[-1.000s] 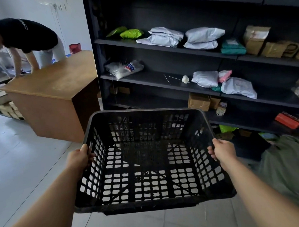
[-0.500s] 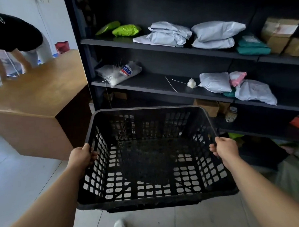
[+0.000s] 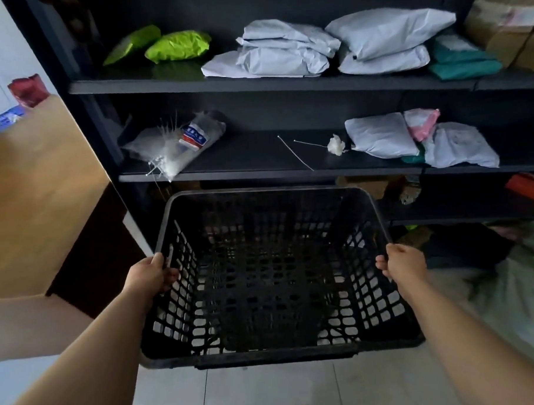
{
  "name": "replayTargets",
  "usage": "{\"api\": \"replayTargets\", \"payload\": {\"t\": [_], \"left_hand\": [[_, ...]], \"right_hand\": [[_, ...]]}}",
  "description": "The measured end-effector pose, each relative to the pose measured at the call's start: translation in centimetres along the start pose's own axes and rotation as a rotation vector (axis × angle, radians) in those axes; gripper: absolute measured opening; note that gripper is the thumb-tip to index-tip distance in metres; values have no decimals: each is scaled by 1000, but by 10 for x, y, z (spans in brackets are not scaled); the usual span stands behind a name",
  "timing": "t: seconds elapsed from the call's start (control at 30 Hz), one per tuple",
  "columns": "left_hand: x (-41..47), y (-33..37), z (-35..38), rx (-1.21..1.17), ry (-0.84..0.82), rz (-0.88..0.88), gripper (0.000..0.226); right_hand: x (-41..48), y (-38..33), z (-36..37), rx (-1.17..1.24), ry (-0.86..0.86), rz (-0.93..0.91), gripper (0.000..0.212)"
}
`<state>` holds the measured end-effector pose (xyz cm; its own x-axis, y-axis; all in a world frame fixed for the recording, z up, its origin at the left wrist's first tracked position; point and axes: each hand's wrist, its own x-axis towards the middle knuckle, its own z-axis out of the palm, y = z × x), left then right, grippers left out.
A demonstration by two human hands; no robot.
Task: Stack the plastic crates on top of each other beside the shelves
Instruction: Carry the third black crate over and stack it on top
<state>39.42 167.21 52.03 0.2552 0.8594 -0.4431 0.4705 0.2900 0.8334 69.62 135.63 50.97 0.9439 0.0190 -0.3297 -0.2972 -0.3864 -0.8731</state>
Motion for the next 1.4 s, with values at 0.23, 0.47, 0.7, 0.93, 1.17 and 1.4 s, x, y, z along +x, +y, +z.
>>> {"api": "replayTargets", "payload": {"t": [0.23, 0.47, 0.7, 0.93, 1.17, 1.4], "left_hand": [[78, 20, 38, 28, -17, -46, 45], [141, 28, 77, 135, -10, -116, 27], [177, 29, 103, 43, 50, -222, 30], [203, 25, 112, 64, 18, -241, 36], [226, 11, 115, 81, 1, -273, 28], [232, 5, 114, 133, -16, -258, 26]], "right_hand": [[61, -12, 49, -25, -14, 29, 27], [127, -21, 98, -81, -48, 73, 31], [164, -14, 128, -130, -73, 80, 28], [177, -1, 146, -158, -64, 94, 22], [178, 7, 160, -132, -44, 116, 19], [177, 7, 165, -180, -42, 119, 33]]}}
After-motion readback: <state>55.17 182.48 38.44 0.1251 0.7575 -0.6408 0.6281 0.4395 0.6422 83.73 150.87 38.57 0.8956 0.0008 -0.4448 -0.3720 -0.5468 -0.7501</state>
